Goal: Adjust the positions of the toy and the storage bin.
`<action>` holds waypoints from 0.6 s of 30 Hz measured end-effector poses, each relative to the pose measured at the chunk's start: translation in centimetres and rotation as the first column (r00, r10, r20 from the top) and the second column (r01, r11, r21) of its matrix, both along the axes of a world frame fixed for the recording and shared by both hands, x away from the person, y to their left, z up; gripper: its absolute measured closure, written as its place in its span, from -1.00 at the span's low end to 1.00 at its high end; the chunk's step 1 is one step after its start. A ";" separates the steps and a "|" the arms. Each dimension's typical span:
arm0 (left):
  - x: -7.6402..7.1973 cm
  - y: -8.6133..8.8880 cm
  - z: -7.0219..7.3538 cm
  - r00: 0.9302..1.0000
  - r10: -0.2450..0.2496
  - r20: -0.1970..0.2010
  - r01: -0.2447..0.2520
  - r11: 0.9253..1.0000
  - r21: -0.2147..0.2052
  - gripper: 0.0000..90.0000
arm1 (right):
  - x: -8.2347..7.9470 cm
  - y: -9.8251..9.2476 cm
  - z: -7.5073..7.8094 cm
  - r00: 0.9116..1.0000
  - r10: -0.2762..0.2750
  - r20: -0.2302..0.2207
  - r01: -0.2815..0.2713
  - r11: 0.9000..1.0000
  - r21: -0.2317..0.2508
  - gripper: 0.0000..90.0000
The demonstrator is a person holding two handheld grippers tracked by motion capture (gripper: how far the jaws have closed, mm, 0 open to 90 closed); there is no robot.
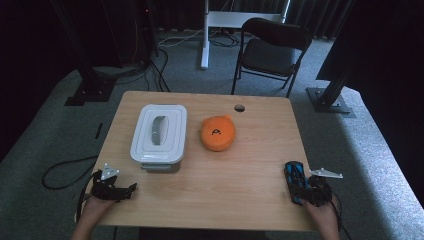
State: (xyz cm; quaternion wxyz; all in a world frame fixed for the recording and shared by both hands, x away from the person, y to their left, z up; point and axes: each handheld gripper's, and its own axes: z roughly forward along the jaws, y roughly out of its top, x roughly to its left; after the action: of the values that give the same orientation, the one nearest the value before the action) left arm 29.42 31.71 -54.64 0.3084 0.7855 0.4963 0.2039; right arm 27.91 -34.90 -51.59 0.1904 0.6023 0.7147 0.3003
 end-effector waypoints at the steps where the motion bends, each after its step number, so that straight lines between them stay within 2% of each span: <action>1: 0.0 0.0 0.0 1.000 0.000 0.000 0.000 1.000 0.000 -0.97 | 0.0 0.0 0.3 1.000 0.000 0.013 0.000 1.000 0.002 -0.58; 2: 0.0 0.0 0.0 1.000 0.000 0.000 0.000 1.000 0.000 -0.97 | 0.0 0.0 0.3 1.000 0.000 0.013 0.000 1.000 0.002 -0.58; 4: 0.0 0.0 0.0 1.000 0.000 0.000 0.000 1.000 0.000 -0.97 | 0.3 0.2 1.1 0.999 0.003 0.043 -0.003 1.000 0.007 -0.58; 8: 0.0 0.0 0.0 1.000 0.000 0.000 0.000 1.000 0.000 -0.97 | 0.6 0.4 1.5 0.998 0.011 0.056 -0.012 1.000 0.011 -0.60; 12: 0.0 0.0 0.0 1.000 0.000 0.000 0.000 1.000 0.000 -0.97 | 1.6 1.0 2.5 0.996 0.029 0.087 -0.033 0.999 0.038 -0.68; 16: 0.0 0.0 0.0 1.000 0.000 -0.001 0.000 1.000 0.000 -0.97 | 2.6 2.0 3.4 0.992 0.051 0.111 -0.057 0.997 0.048 -0.68; 18: 0.0 0.0 0.0 1.000 0.000 -0.001 0.000 1.000 0.000 -0.97 | 3.1 2.6 3.7 0.991 0.062 0.120 -0.067 0.997 0.037 -0.68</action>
State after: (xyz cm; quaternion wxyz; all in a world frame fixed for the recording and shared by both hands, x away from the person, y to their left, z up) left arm 29.42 31.72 -54.63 0.3081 0.7857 0.4964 0.2036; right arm 31.06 -32.30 -47.92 0.2102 0.5639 0.7149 0.3561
